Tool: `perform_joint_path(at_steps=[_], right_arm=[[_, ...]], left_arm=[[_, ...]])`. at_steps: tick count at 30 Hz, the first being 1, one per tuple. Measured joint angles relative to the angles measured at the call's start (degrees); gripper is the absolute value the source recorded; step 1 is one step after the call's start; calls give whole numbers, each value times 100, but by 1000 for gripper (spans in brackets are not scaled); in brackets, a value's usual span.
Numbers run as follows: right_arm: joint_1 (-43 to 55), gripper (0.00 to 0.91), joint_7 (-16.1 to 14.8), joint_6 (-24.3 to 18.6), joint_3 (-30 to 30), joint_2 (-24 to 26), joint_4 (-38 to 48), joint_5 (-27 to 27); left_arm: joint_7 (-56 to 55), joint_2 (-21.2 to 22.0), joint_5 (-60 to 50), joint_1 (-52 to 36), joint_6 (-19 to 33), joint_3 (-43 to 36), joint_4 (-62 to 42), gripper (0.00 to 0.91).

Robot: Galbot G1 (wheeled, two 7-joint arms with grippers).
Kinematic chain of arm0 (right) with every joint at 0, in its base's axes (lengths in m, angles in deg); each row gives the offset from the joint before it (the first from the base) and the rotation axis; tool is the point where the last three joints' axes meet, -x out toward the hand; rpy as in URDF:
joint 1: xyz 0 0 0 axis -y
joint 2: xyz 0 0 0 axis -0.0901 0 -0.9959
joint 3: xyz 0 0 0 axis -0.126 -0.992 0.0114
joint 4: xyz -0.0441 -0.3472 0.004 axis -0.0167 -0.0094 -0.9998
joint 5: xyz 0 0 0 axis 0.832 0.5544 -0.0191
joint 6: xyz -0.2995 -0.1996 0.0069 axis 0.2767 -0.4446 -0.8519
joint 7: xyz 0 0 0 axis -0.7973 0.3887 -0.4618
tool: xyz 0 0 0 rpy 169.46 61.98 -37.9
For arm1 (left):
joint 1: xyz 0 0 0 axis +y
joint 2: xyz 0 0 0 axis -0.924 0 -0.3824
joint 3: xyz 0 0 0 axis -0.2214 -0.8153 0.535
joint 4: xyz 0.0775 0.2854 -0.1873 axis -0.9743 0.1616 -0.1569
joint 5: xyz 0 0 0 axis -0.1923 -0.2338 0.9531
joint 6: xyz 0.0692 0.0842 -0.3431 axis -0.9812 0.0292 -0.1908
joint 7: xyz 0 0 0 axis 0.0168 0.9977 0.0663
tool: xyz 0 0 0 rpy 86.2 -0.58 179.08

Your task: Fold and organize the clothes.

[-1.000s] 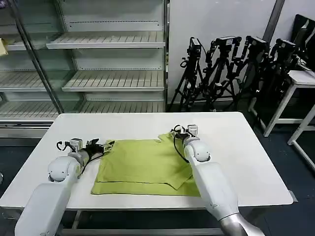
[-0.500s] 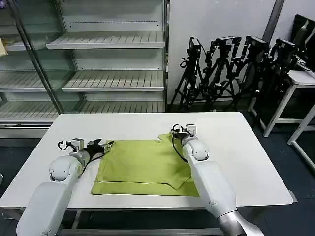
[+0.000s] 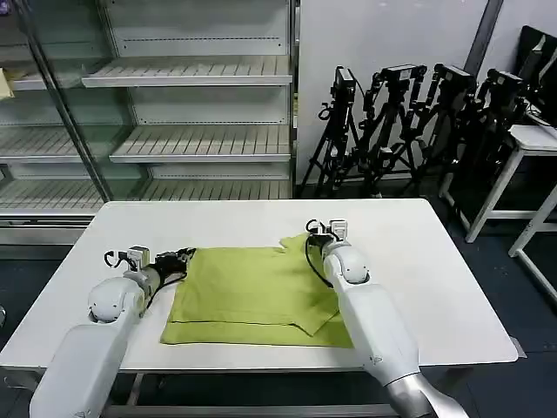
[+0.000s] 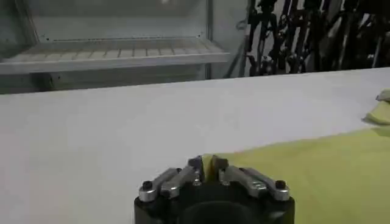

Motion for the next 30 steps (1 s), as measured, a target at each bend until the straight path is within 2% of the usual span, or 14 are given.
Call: perform_joint_path(at_steps=[12, 30], right_arm=[[-443, 0, 80, 57, -83, 385, -1025, -240], [-1791, 0, 316, 104, 23, 1229, -3180, -617]], left_arm=[[-48, -62, 224, 195, 2, 176, 377, 20], [-159, -228, 657, 1292, 26, 655, 1693, 20]])
